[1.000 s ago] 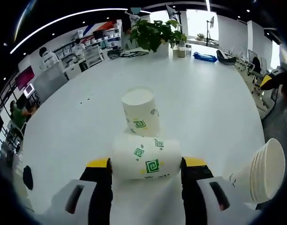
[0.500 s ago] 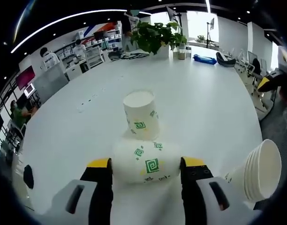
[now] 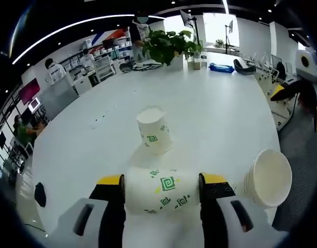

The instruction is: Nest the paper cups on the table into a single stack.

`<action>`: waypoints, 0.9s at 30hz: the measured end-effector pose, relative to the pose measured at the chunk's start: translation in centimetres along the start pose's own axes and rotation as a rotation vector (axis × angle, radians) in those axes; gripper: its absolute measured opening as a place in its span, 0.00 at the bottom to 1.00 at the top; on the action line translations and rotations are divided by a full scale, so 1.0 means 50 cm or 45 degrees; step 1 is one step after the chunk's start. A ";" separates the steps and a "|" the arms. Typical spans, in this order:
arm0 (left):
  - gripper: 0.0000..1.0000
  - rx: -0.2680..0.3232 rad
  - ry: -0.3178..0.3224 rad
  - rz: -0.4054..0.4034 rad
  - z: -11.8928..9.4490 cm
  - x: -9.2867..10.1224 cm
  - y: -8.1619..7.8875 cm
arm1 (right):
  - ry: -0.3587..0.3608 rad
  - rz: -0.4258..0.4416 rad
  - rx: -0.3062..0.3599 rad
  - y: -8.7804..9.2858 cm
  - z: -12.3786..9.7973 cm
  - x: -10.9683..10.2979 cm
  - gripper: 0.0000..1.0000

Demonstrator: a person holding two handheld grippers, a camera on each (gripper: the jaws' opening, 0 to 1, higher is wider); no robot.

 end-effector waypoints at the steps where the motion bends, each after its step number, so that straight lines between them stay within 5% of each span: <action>1: 0.56 0.003 -0.002 0.002 -0.006 0.001 -0.001 | -0.003 0.000 0.001 0.000 0.000 -0.001 0.78; 20: 0.56 0.127 -0.002 0.077 -0.126 0.046 -0.072 | -0.074 -0.001 -0.005 -0.002 0.003 -0.014 0.77; 27: 0.56 0.170 0.019 0.104 -0.158 0.079 -0.088 | -0.093 0.089 0.039 -0.020 0.002 -0.015 0.76</action>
Point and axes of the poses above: the point that each gripper's makers call its tool centre point, and the gripper's own axes: z roughly forward along the fingers, x roughly to its right, y roughly out of its underside, the point moved 7 cm from there along -z, roughly backward along the fingers, and after that the axes turned 6 degrees about z, right-handed, at the moved point
